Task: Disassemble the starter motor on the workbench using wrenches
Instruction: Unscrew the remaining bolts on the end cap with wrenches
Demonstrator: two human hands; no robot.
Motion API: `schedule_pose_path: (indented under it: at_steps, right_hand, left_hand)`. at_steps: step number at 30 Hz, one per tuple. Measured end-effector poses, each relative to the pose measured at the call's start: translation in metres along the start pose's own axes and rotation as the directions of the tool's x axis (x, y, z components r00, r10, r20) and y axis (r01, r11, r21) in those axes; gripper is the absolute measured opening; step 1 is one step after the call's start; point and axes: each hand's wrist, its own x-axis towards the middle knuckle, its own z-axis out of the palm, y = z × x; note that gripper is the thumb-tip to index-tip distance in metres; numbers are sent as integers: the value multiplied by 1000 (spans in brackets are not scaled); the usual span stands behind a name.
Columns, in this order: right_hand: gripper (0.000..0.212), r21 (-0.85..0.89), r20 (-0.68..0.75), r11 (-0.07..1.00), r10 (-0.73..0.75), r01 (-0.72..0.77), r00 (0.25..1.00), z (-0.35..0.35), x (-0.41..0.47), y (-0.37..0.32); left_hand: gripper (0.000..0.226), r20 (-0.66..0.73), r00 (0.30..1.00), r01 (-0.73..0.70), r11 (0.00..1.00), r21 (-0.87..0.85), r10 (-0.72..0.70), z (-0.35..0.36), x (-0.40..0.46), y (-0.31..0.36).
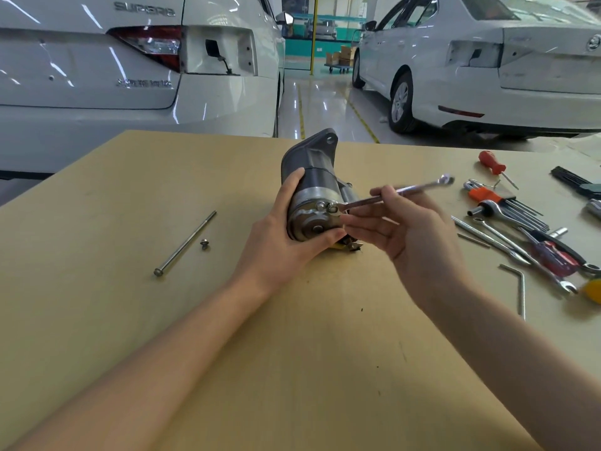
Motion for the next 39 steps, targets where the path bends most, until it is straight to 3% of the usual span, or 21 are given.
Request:
schedule_pose_path:
  at_steps: [3, 7, 10, 15, 17, 19, 21, 23, 26, 28, 31, 39]
  right_hand:
    - [14, -381, 68, 909, -157, 171, 985, 12, 6, -16]
    - [14, -771, 319, 478, -282, 421, 905, 34, 20, -29]
    - [14, -821, 515, 142, -235, 553, 824, 50, 27, -35]
    - [27, -767, 636, -129, -18, 629, 771, 63, 31, -35]
    - [25, -759, 644, -111, 16, 642, 765, 65, 31, -39]
    - [21, -755, 655, 24, -24, 656, 755, 65, 28, -46]
    - [17, -691, 615, 348, -178, 634, 768, 59, 22, -55]
    - [19, -520, 502, 640, -306, 565, 809, 47, 17, -64]
    - [20, -355, 253, 884, -224, 305, 941, 26, 11, -55]
    - [19, -264, 107, 957, -96, 121, 990, 13, 4, -36]
    - [17, -75, 19, 997, 33, -31, 999, 1, -3, -11]
    - [17, 52, 40, 997, 47, -50, 998, -4, -1, 4]
  left_hand:
    - [93, -7, 1000, 17, 1000, -16, -17, 0, -1, -1]
    - [92, -18, 1000, 15, 999, 34, -14, 0, 0, 1]
    - [89, -11, 1000, 7, 998, 55, -6, -1, 0, 1]
    - [60, -4, 1000, 31, 999, 45, -30, -1, -1, 1]
    - [59, -11, 999, 31, 999, 34, -31, 0, 0, 0]
    - [67, -12, 1000, 26, 999, 37, -25, 0, 0, 0]
    - [83, -7, 1000, 8, 999, 37, -8, 0, 0, -1]
    - [89, -8, 1000, 1, 1000, 28, -1, 0, 0, 0]
    - [92, -6, 1000, 6, 1000, 5, -6, 0, 0, -2]
    - [92, -9, 1000, 9, 1000, -5, -9, 1, -1, -3]
    - [92, -13, 1000, 5, 1000, -1, -5, 1, -1, -2]
    - [92, -11, 1000, -12, 1000, 10, 12, 1, 0, -2]
